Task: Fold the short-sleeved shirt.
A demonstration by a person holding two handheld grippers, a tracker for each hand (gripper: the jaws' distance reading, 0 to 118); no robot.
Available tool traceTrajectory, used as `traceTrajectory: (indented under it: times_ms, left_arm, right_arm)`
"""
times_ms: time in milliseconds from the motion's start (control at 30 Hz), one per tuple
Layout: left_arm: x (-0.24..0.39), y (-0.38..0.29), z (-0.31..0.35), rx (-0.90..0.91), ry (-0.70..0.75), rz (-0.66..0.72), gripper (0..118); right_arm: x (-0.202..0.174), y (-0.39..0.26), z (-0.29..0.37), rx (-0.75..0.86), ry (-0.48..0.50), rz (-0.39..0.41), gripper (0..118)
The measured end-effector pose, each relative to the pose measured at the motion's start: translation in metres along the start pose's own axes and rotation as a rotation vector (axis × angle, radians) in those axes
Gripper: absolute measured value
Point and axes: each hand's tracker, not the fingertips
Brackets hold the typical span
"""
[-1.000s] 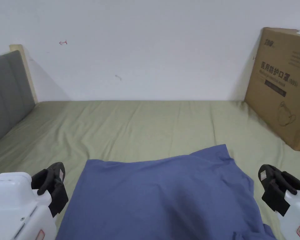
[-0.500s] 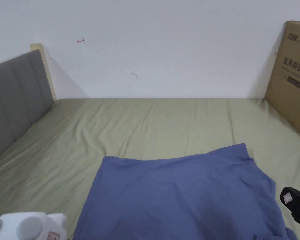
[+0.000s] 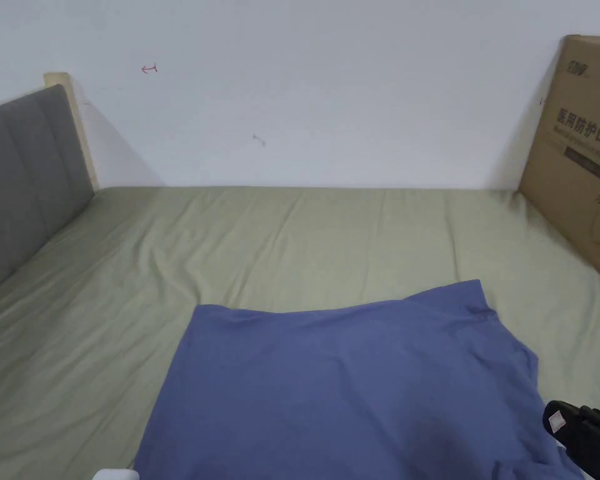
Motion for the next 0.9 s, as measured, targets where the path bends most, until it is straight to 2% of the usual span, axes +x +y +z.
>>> traceTrajectory:
  times_ms: [33, 67, 133, 167, 200, 267, 300, 367, 400, 433, 467, 533, 600, 667, 700, 767, 833, 867, 900]
  left_arm:
    - [0.008, 0.000, 0.009, 0.029, 0.008, -0.019, 61]
    - [0.012, -0.002, 0.015, 0.050, 0.045, -0.032, 47]
    - [0.013, -0.004, 0.026, 0.082, 0.076, -0.063, 36]
    - [0.011, -0.003, 0.032, 0.073, 0.015, -0.051, 13]
    - [0.010, 0.000, 0.038, 0.064, -0.133, 0.003, 4]
    - [0.014, 0.009, 0.046, 0.075, -0.078, 0.035, 4]
    - [0.010, 0.014, 0.048, 0.098, -0.079, 0.027, 4]
    - [0.011, 0.023, 0.056, 0.124, -0.100, 0.030, 4]
    - [0.011, 0.028, 0.060, 0.125, -0.114, 0.039, 4]
    - [0.009, 0.024, 0.058, 0.126, -0.129, 0.059, 4]
    - [0.009, 0.025, 0.060, 0.129, -0.136, 0.072, 4]
    - [0.008, 0.028, 0.063, 0.123, -0.136, 0.091, 4]
    - [0.007, 0.024, 0.061, 0.104, -0.114, 0.093, 4]
    - [0.004, 0.023, 0.058, 0.064, -0.079, 0.092, 4]
    - [0.007, 0.020, 0.059, 0.031, -0.061, 0.100, 4]
    - [0.003, 0.015, 0.056, -0.004, -0.101, 0.142, 4]
    - [-0.001, 0.011, 0.053, -0.010, -0.135, 0.188, 4]
    - [-0.002, 0.010, 0.053, -0.009, -0.141, 0.194, 4]
    - [-0.002, 0.009, 0.054, -0.006, -0.150, 0.199, 4]
  right_arm:
    - [0.006, -0.001, 0.000, -0.011, -0.026, -0.001, 2]
    - [0.014, -0.003, 0.000, -0.024, -0.043, -0.006, 2]
    - [0.032, -0.004, -0.004, -0.092, -0.068, -0.022, 2]
    - [0.039, -0.004, -0.008, -0.138, -0.064, -0.032, 2]
    - [0.049, -0.006, -0.011, -0.198, -0.068, -0.040, 2]
    - [0.062, -0.009, -0.024, -0.315, -0.137, -0.031, 3]
    - [0.067, -0.011, -0.032, -0.374, -0.171, -0.019, 11]
    - [0.082, -0.019, -0.047, -0.523, -0.232, 0.002, 88]
    - [0.089, -0.027, -0.058, -0.670, -0.305, 0.010, 109]
    - [0.096, -0.035, -0.066, -0.764, -0.349, 0.029, 111]
    - [0.100, -0.042, -0.070, -0.823, -0.367, 0.040, 111]
    - [0.108, -0.053, -0.073, -0.822, -0.388, 0.040, 111]
    - [0.117, -0.061, -0.075, -0.802, -0.364, 0.020, 109]
    - [0.119, -0.065, -0.074, -0.795, -0.331, 0.009, 96]
    - [0.116, -0.066, -0.072, -0.782, -0.339, 0.034, 91]
    - [0.111, -0.064, -0.063, -0.749, -0.327, 0.104, 63]
    - [0.106, -0.060, -0.057, -0.734, -0.359, 0.182, 33]
    - [0.100, -0.060, -0.051, -0.735, -0.347, 0.187, 9]
    - [0.103, -0.058, -0.047, -0.734, -0.331, 0.175, 5]
